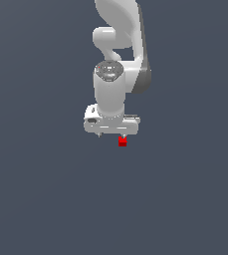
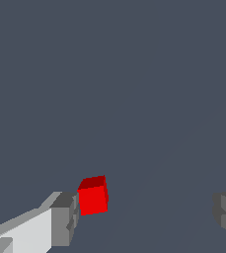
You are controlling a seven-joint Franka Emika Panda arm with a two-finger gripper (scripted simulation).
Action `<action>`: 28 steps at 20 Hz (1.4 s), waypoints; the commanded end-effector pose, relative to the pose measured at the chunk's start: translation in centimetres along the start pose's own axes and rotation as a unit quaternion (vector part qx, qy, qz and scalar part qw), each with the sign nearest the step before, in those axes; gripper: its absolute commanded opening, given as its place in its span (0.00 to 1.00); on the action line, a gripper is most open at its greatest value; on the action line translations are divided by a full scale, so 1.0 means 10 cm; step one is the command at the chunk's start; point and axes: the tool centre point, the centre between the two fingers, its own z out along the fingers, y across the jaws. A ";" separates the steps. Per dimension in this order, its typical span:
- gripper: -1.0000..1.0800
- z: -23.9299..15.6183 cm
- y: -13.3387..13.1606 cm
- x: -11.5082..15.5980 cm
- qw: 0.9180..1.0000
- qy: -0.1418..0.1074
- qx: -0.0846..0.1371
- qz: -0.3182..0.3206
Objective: Pick up the red cube and move it to a goal position.
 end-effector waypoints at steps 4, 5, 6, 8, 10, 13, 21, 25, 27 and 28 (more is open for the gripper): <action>0.96 0.02 -0.01 -0.01 1.000 0.000 0.000 -0.001; 0.96 0.04 -0.02 -0.02 1.000 0.000 0.000 -0.002; 0.96 0.06 -0.02 -0.03 1.000 0.000 0.000 -0.003; 0.96 0.12 -0.05 -0.06 1.000 0.000 0.000 -0.007; 0.96 0.19 -0.08 -0.09 1.000 0.001 0.000 -0.011; 0.96 0.35 -0.14 -0.17 1.000 0.001 0.000 -0.020; 0.96 0.93 -0.35 -0.45 0.999 0.004 -0.001 -0.053; 0.96 1.17 -0.43 -0.56 0.998 0.005 -0.001 -0.066; 0.96 1.27 -0.46 -0.60 0.997 0.005 -0.001 -0.071; 0.96 1.31 -0.47 -0.62 0.997 0.005 -0.002 -0.074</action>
